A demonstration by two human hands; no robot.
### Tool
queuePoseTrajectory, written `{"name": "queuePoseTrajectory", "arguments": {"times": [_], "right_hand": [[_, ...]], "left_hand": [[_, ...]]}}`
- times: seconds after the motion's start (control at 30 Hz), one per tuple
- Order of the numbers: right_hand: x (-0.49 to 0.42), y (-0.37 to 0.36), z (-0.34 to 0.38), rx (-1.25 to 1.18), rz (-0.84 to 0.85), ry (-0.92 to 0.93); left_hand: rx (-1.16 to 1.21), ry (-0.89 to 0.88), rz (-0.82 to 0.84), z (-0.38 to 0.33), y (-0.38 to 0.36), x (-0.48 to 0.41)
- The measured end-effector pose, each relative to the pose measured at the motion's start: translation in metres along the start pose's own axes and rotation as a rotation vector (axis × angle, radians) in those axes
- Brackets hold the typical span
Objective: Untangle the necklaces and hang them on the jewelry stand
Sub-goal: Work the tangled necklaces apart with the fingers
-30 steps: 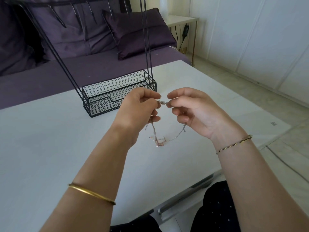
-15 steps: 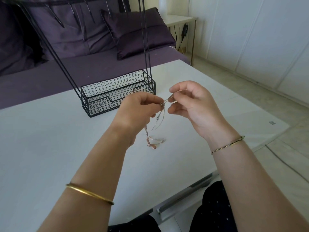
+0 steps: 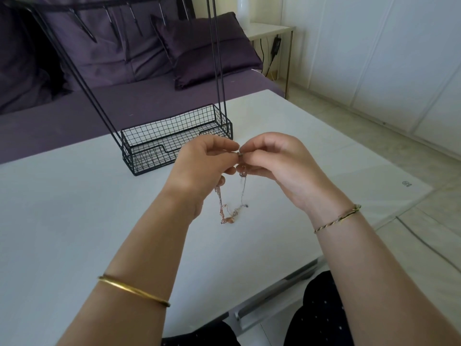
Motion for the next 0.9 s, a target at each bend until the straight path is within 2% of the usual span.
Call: {"name": "queuePoseTrajectory", "arguments": {"times": [0.3,0.6,0.9], "right_hand": [[0.004,0.004,0.009,0.206,-0.137,0.164],[0.005,0.001,0.013,0.299,-0.184,0.226],[0.005,0.002,0.012,0.307,-0.180,0.210]], "left_hand": [[-0.115,-0.085,-0.029,-0.005,0.003,-0.001],[-0.359,-0.200,-0.063,-0.014,0.002,0.000],[-0.152,-0.119,-0.100,-0.010,0.003,0.000]]}}
Point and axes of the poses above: each hand's wrist, its own x-axis away from the middle knuckle, its own y-axis out of the back of the hand, z = x × y, the point moved 7 cm from there along -x, towards the middle knuckle, and after that the axes turned 13 degrees about -y, right-handed, at the moved point
